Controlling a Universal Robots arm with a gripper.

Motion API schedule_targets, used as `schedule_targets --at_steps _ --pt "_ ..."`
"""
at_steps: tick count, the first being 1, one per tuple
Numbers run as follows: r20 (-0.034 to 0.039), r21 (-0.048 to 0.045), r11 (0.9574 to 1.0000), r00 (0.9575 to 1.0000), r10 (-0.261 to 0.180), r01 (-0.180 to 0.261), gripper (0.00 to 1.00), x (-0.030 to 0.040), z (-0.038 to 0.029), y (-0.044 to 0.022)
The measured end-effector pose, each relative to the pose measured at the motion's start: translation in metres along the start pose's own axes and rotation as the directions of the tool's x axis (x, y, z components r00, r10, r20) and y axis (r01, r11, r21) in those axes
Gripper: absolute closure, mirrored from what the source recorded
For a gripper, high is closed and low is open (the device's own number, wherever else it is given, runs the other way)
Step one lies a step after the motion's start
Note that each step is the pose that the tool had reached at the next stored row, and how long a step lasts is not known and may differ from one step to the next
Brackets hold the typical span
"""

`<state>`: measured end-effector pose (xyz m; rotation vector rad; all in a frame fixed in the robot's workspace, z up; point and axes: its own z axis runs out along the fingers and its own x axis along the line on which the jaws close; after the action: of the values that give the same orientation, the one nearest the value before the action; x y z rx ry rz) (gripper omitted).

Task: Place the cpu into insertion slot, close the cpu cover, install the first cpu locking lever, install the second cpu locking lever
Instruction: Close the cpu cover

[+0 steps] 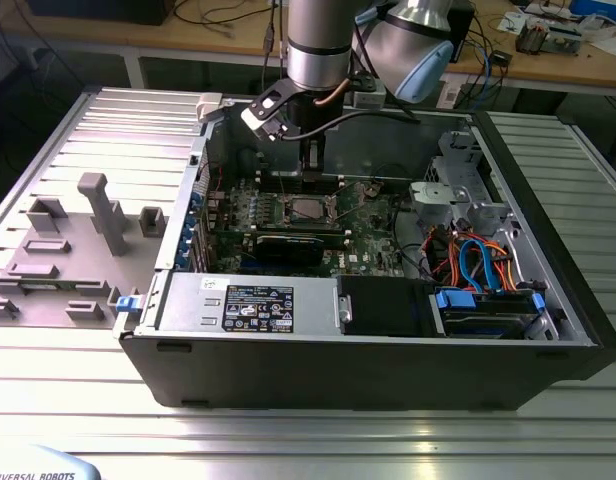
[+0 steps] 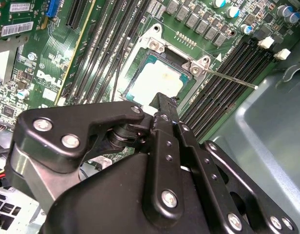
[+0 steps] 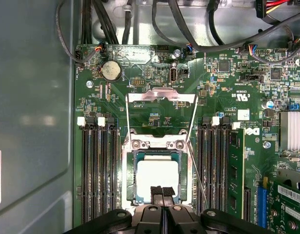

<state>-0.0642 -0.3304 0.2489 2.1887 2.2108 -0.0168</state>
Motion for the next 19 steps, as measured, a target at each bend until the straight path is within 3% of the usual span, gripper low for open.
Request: schedule_targets --at_steps 19 --pt "0.0001 0.0 1.0 1.0 0.0 0.0 0.89 -0.0004 -0.0125 0.0002"
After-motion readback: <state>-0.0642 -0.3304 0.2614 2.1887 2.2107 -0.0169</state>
